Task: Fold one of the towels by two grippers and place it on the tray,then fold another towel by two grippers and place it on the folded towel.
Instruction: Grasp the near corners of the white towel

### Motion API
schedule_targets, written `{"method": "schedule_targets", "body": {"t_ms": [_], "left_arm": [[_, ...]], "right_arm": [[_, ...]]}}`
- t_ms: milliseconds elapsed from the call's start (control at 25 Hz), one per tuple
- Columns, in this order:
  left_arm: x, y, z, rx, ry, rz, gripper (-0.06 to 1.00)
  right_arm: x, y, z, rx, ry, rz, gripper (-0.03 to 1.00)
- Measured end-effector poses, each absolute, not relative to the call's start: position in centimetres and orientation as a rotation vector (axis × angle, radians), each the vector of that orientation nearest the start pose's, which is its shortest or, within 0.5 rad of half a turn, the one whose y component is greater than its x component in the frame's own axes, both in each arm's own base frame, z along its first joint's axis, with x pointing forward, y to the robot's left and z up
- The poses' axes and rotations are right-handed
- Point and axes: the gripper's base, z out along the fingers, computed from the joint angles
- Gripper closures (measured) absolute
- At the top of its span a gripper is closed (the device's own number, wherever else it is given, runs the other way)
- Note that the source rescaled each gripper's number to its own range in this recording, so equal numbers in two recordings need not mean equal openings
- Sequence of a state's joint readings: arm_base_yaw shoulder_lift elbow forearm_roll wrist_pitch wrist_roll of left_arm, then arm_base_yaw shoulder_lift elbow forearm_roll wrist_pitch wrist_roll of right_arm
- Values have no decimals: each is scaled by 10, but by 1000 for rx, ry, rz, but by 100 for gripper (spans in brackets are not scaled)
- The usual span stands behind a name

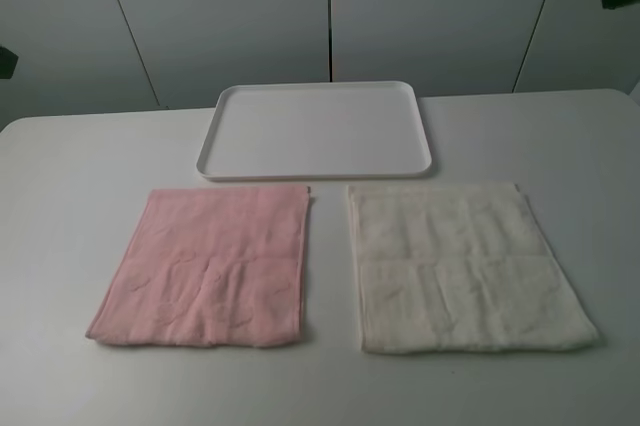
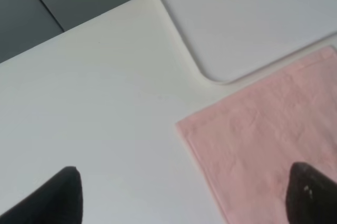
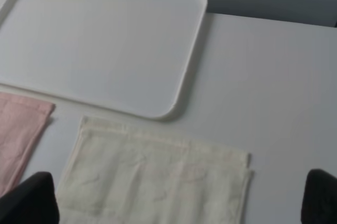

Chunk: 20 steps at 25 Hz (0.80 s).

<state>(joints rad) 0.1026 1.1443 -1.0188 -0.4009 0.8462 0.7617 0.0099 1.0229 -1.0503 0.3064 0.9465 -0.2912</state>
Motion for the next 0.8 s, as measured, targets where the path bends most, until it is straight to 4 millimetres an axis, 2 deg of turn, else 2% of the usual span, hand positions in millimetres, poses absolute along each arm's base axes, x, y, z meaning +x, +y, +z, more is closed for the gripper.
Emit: {"method": "schedule_targets", "body": {"t_ms": [80,240,440,600,800], "left_arm": [[243,-12,340,668,2310,-68,-6],[266,-44,330,813,2358,-91,-6],[283,-107,300,1084,2384,-176,-6],[280,-165,268,1340,2384,-197,-6],[263,-236,228,1692,2323,-137,-6]], "right_arm": [[208,26,366,-260,2385,272,-3],[232,25,353,-260,2478,297,-3],[241,12,346,-204,2525,281,-3],[238,4,344,-176,2554,275,-3],[234,4,342,-202,2607,279,-3]]}}
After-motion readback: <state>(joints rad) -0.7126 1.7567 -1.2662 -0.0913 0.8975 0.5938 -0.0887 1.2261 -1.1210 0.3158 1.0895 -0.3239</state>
